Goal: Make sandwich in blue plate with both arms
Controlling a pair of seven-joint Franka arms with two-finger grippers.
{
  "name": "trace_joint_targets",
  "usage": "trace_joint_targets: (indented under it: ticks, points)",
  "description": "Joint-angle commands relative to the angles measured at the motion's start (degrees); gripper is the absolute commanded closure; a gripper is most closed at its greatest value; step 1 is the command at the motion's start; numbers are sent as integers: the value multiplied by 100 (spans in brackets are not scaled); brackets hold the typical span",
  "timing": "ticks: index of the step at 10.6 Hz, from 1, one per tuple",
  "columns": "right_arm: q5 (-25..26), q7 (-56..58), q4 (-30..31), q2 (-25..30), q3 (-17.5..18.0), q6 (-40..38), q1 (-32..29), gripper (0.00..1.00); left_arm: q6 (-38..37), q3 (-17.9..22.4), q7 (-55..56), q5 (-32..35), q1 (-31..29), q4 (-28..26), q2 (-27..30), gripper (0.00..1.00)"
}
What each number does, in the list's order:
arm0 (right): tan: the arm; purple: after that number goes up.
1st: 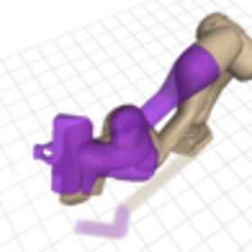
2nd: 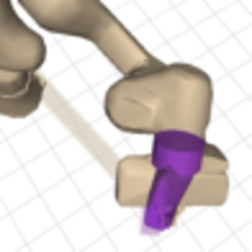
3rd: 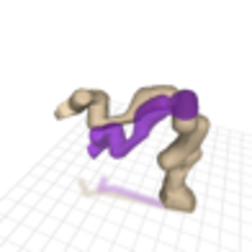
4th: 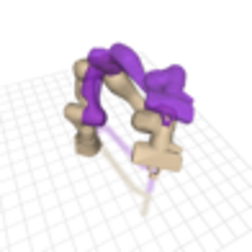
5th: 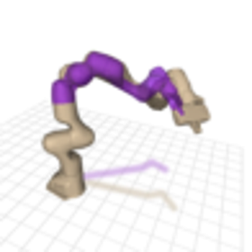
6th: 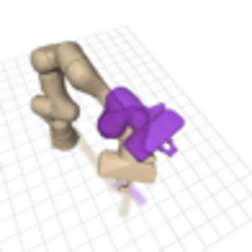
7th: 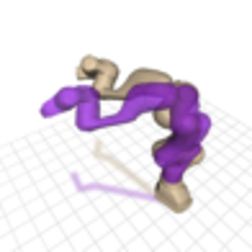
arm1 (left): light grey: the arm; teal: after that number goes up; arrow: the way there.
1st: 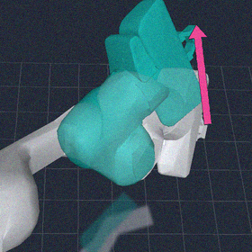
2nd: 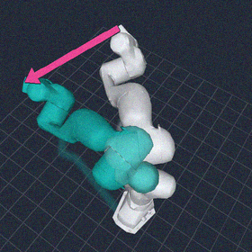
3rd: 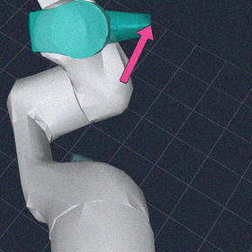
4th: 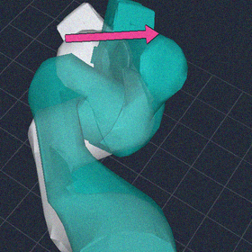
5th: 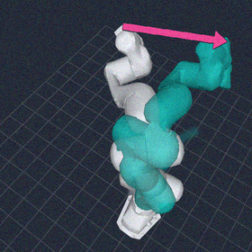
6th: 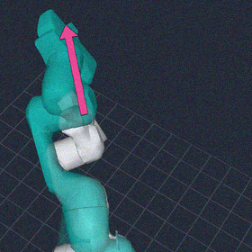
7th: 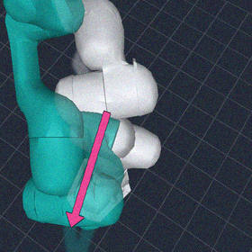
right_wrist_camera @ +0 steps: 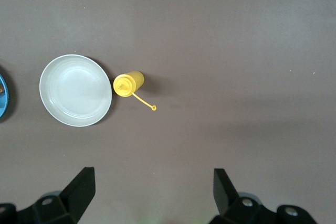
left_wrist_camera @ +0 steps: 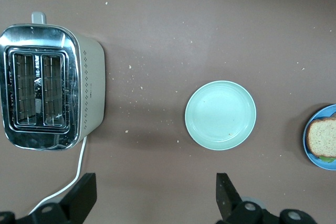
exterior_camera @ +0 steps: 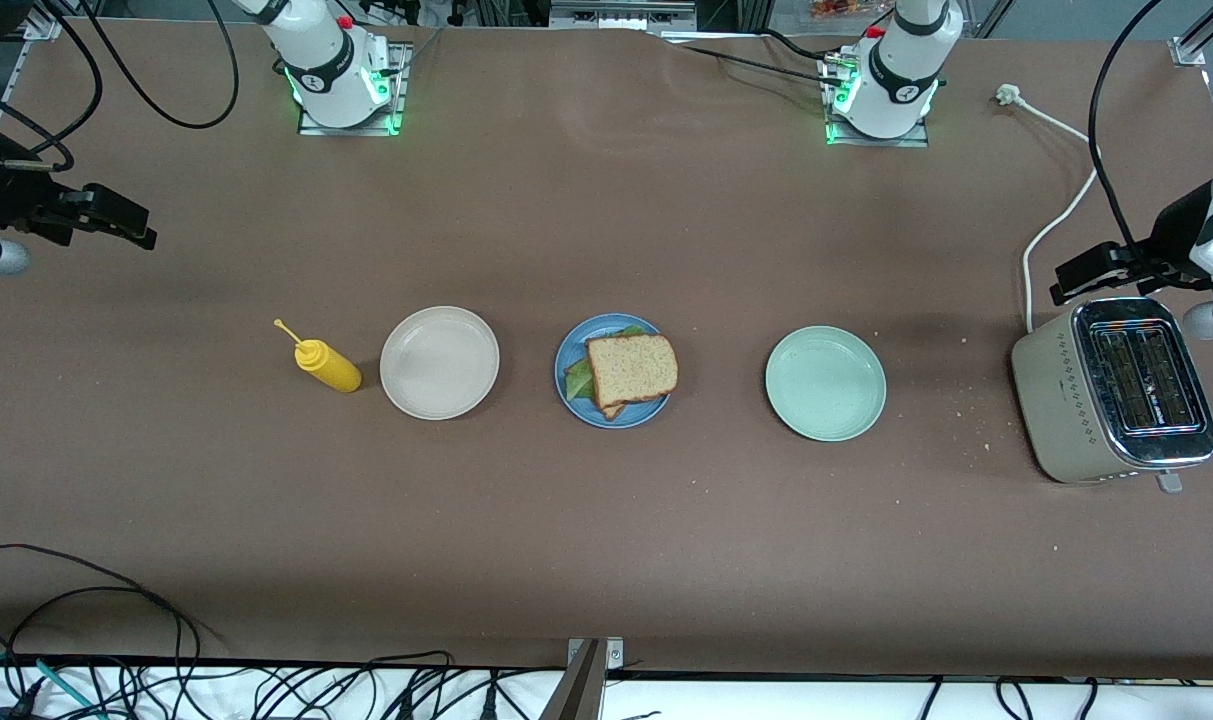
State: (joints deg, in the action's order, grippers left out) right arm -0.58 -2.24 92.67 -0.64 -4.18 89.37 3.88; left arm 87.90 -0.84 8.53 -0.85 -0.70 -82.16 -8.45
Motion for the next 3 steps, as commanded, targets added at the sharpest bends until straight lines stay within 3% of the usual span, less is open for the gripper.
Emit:
trace_joint_targets:
  ticks: [1, 3]
  points:
    - [-91, -22, -127, -32, 40, -33, 16, 0, 43, -13, -97, -38, 34, -10, 134, 0]
    - [-91, -13, -135, -41, 57, -51, 16, 0, 34, -39, -89, -126, 35, -2, 142, 0]
